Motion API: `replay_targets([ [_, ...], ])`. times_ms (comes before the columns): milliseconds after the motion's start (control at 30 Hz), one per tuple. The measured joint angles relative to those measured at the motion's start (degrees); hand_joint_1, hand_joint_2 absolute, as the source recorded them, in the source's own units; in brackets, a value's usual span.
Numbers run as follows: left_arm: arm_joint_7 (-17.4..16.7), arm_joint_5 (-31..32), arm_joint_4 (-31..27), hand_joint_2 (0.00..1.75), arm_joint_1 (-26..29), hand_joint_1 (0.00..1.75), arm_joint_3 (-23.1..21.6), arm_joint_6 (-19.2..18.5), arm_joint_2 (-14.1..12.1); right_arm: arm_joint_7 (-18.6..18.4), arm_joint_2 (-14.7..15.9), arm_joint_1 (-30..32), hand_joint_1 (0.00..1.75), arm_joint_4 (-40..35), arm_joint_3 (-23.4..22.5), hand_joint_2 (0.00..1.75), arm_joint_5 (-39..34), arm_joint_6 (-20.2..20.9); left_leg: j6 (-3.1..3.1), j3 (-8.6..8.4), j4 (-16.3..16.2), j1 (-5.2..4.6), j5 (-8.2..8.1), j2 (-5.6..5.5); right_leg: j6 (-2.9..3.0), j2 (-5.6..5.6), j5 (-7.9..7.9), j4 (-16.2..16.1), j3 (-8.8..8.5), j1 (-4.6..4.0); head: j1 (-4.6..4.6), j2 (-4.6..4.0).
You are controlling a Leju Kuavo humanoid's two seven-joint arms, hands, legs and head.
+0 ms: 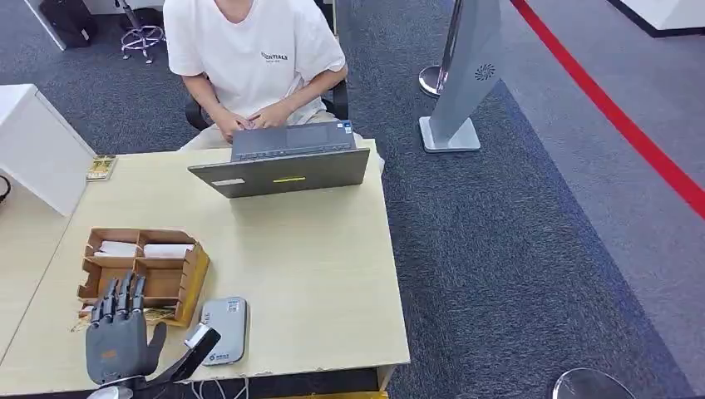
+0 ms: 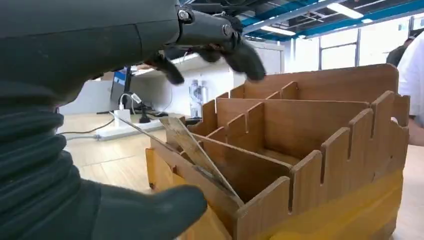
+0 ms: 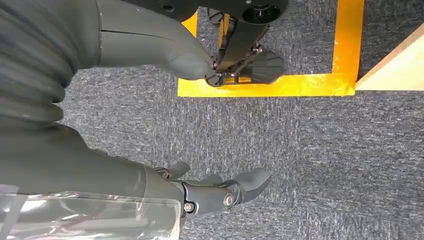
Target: Pass the card to the sensor for recognition and then transmit it.
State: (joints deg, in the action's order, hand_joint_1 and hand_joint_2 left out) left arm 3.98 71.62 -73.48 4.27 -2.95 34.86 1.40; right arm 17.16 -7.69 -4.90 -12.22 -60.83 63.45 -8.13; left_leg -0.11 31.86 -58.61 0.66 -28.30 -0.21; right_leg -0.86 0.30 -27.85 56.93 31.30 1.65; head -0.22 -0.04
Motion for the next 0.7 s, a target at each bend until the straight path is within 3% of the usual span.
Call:
replay_targets([
  [467,0.0,-2.6,0.1,1.75,-0.4,1.75,-0.3,-3.0,-0.4,-0.5,0.0,0.0,0.0,0.0,0.0,1.75,0.0,0.0,0.0,-0.01,0.0,0.0,0.0,0.0,0.0,0.0,0.0,0.0,-0.01,0.0,0.0,0.0],
  [700,0.4,-4.1,-0.2,1.75,-0.4,1.75,-0.3,-2.1,-0.4,-0.5,0.0,0.1,0.0,0.0,0.0,1.75,0.0,0.0,0.0,-0.01,0.0,0.0,0.0,0.0,0.0,0.0,0.0,0.0,0.0,0.0,0.02,-0.02],
])
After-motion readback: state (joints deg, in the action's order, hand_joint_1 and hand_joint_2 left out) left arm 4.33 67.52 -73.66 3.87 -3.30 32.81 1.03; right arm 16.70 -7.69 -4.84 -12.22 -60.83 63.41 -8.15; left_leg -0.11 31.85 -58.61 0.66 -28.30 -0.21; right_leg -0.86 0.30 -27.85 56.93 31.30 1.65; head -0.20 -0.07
